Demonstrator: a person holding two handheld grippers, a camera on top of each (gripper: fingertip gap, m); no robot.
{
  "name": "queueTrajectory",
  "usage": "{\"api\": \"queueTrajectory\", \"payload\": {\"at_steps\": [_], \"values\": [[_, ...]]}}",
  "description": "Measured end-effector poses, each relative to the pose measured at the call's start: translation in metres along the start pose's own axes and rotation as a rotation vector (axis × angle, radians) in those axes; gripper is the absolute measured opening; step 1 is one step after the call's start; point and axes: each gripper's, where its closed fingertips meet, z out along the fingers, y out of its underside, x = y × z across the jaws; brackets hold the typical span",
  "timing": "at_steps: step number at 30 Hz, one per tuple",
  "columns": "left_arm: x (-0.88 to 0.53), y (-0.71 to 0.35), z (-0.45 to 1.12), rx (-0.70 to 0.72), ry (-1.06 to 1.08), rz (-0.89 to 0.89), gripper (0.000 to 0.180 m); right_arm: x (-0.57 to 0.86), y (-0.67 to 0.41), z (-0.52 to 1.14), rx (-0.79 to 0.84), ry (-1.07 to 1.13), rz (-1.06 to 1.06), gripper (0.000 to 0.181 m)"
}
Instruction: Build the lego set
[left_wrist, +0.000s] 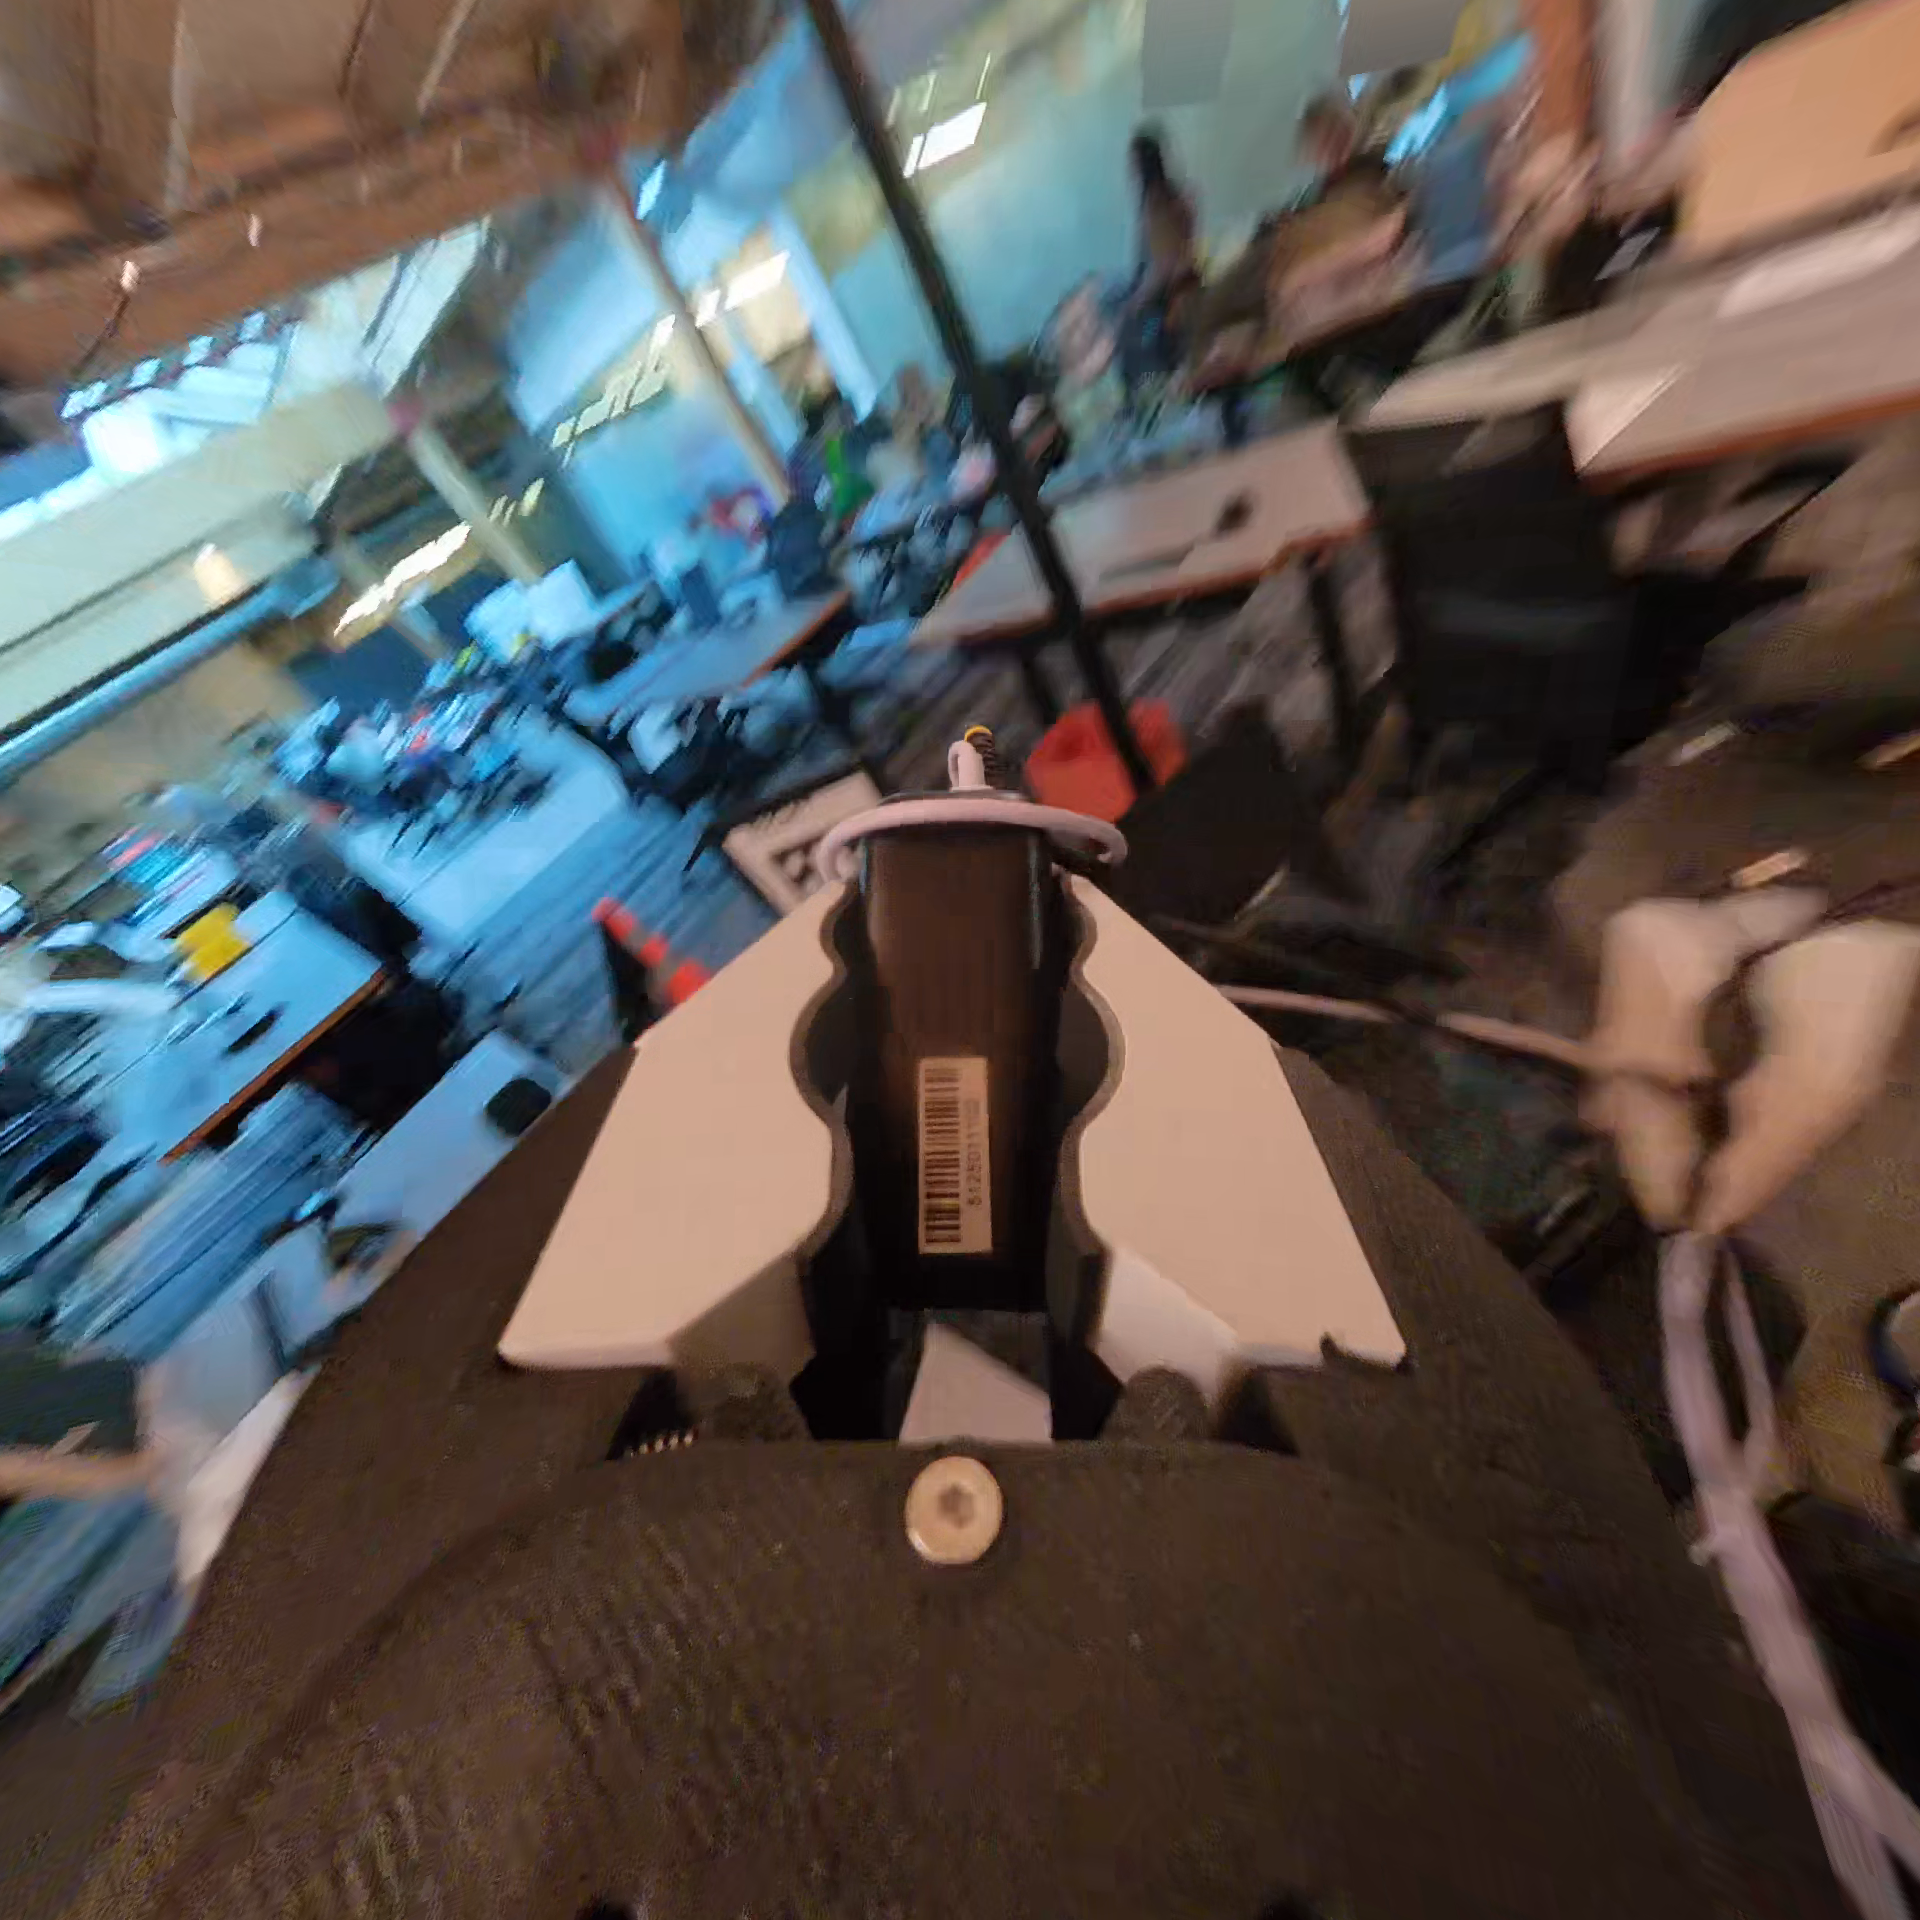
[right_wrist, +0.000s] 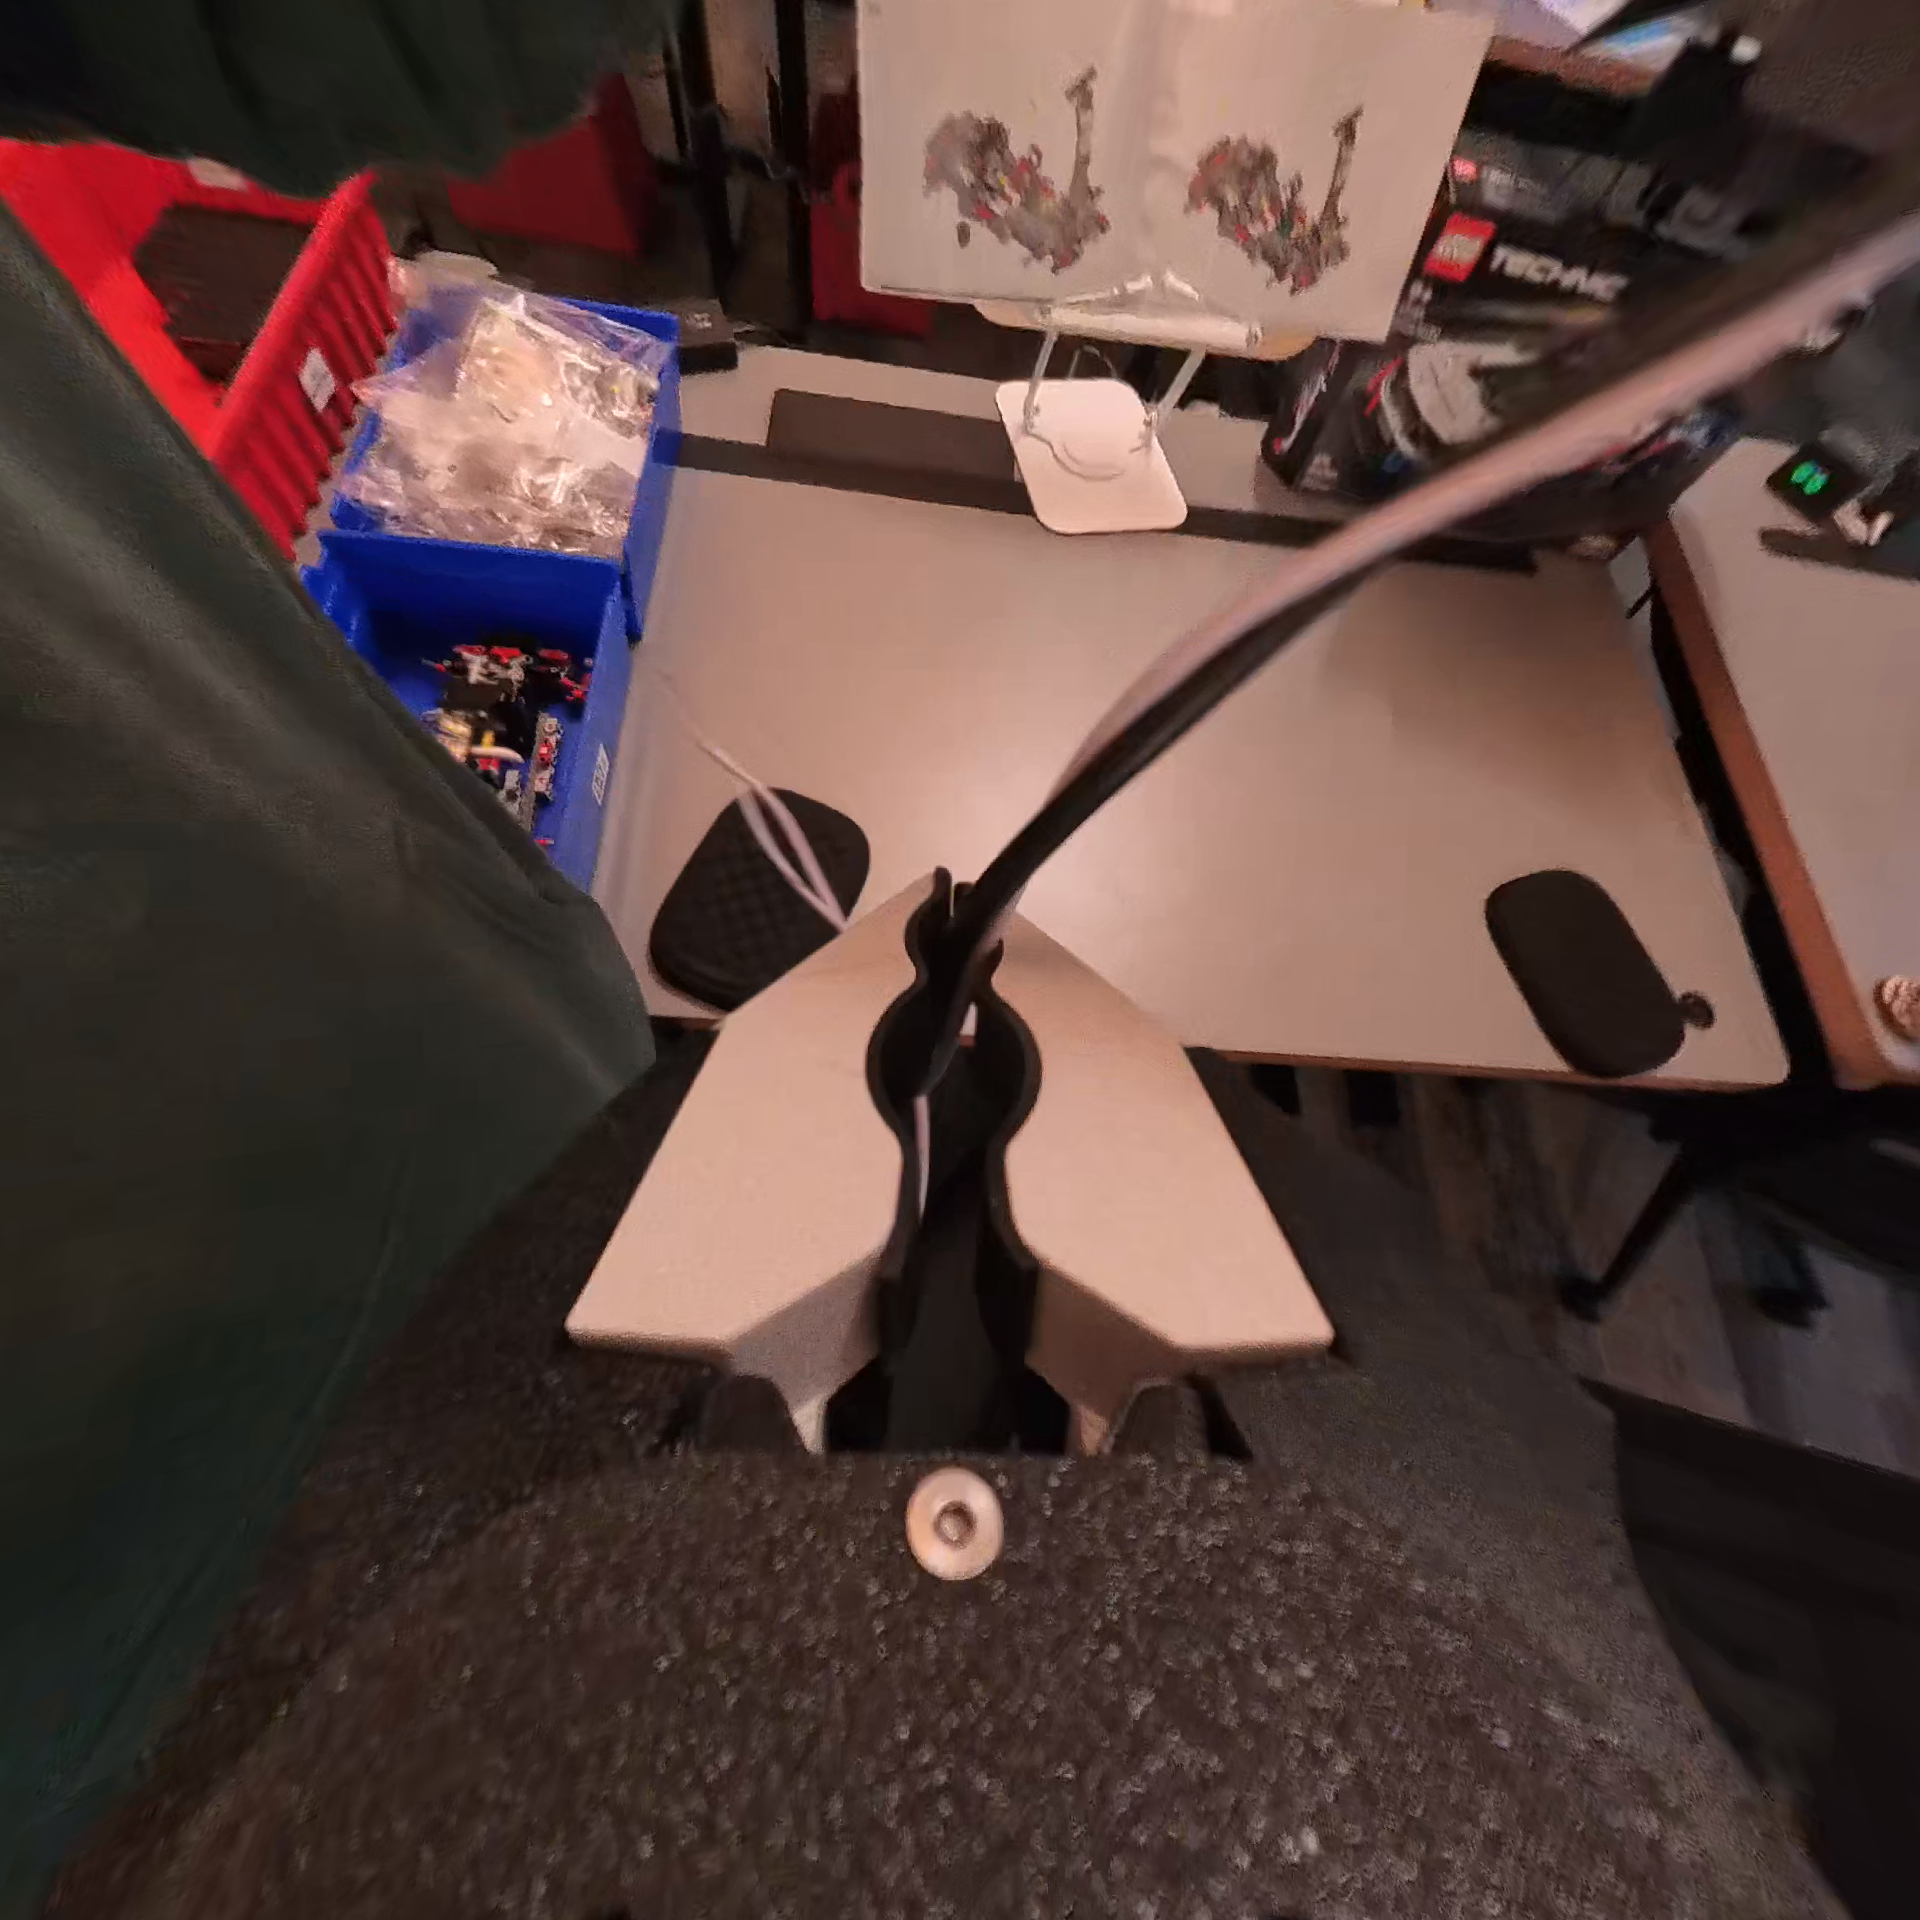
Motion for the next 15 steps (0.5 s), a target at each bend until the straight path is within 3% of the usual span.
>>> {"api": "queueTrajectory", "payload": {"at_steps": [3,6,12,15], "values": [[-0.002,0.041,0.027,-0.175,-0.037,0.007,0.033,-0.021,-0.015,-0.016,-0.065,-0.008,-0.127,0.0],[0.013,0.078,0.053,-0.348,-0.042,0.124,0.033,-0.036,-0.037,-0.028,-0.072,-0.042,-0.205,0.0],[0.083,0.125,0.095,-0.437,0.133,0.143,0.033,-0.047,-0.07,-0.046,-0.031,-0.13,-0.259,0.0],[0.104,0.135,0.102,-0.412,0.196,0.051,0.033,-0.044,-0.071,-0.054,0.003,-0.155,-0.204,0.0]]}}
